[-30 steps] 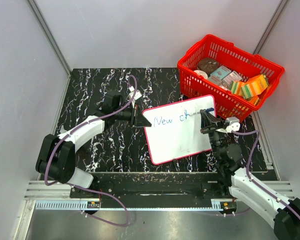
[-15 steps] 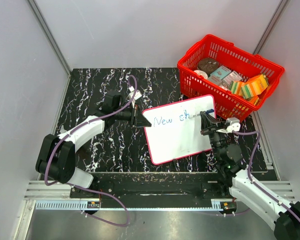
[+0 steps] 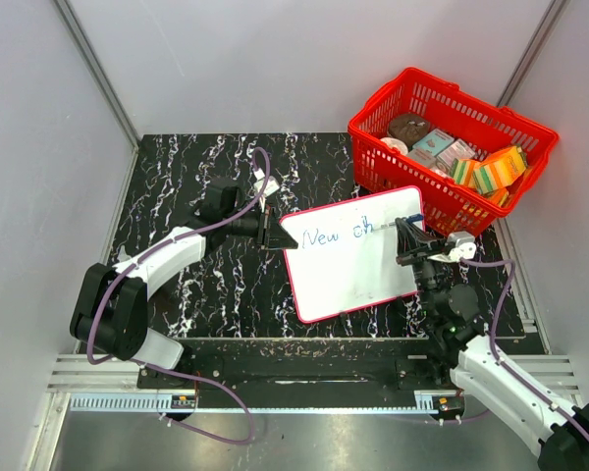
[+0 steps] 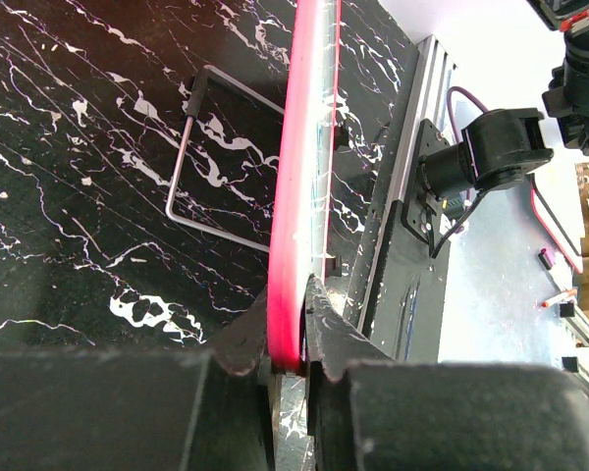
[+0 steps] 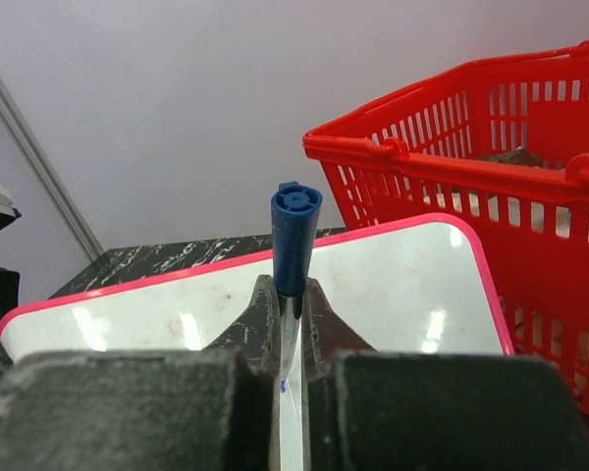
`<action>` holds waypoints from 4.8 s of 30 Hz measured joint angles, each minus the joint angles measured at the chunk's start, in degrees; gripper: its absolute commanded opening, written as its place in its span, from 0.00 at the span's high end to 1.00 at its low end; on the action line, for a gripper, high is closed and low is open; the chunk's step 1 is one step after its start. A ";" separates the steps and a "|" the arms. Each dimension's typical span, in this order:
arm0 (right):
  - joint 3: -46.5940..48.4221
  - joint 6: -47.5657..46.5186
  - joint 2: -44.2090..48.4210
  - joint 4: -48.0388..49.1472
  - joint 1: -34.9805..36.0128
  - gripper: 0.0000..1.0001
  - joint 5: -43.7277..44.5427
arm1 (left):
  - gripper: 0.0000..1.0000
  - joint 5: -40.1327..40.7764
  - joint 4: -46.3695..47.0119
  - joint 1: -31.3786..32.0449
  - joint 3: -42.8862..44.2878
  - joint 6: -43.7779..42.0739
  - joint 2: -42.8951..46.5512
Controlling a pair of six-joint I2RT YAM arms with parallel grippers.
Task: Write a sentence on the whiteboard
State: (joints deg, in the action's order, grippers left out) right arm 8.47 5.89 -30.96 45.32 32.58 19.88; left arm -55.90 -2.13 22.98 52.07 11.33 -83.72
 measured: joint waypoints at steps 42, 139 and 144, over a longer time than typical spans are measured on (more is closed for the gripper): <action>2.23 -3.56 -7.04 6.25 0.00 1.00 4.52 | 1.00 0.61 -0.85 0.33 0.42 -0.44 0.00; 2.23 -2.78 -4.61 2.91 0.00 1.00 6.25 | 1.00 1.95 -1.66 1.46 1.20 -0.94 0.00; 2.05 -2.25 -3.82 1.73 0.00 1.00 6.60 | 1.00 2.01 -1.70 1.46 1.20 -0.94 0.00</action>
State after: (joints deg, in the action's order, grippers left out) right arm 10.52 3.64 -34.79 47.05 32.58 26.48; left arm -53.89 -3.84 24.45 53.28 10.39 -83.72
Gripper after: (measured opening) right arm 0.057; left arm 0.127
